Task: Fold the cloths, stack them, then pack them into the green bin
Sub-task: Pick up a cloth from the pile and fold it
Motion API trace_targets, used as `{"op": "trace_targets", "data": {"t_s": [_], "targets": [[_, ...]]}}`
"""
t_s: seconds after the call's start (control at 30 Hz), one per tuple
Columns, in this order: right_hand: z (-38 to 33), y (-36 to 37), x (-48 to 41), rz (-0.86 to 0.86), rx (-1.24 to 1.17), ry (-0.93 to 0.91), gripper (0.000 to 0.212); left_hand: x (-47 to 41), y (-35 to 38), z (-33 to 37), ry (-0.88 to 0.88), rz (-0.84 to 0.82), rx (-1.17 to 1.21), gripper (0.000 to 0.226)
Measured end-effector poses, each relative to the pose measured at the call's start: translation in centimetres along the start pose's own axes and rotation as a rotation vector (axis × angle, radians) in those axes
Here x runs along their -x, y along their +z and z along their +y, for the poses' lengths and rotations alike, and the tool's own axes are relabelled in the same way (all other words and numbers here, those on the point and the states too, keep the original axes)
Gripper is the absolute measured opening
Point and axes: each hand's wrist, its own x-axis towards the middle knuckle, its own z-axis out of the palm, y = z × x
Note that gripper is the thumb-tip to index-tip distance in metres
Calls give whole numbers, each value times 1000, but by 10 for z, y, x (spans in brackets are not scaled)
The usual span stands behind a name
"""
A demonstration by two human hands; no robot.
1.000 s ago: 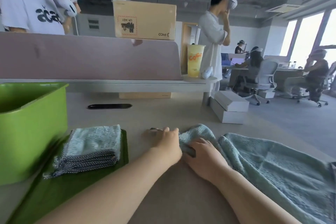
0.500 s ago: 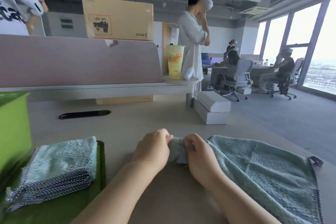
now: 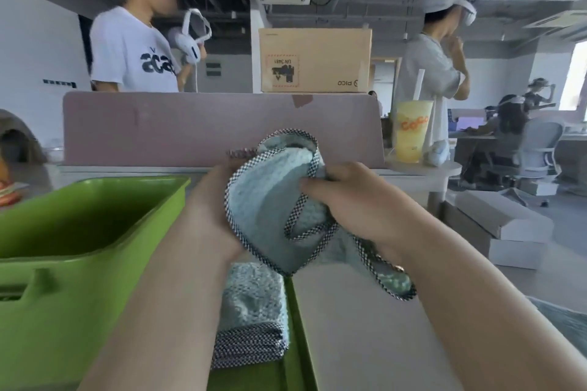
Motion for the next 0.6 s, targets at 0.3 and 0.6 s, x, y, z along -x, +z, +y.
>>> {"op": "trace_targets", "data": {"t_s": [0.3, 0.6], "targets": [[3, -2, -47, 96, -197, 141, 33, -20, -10, 1, -102, -107, -197, 47], [18, -31, -47, 34, -267, 167, 19, -41, -24, -15, -85, 177, -470, 21]]}}
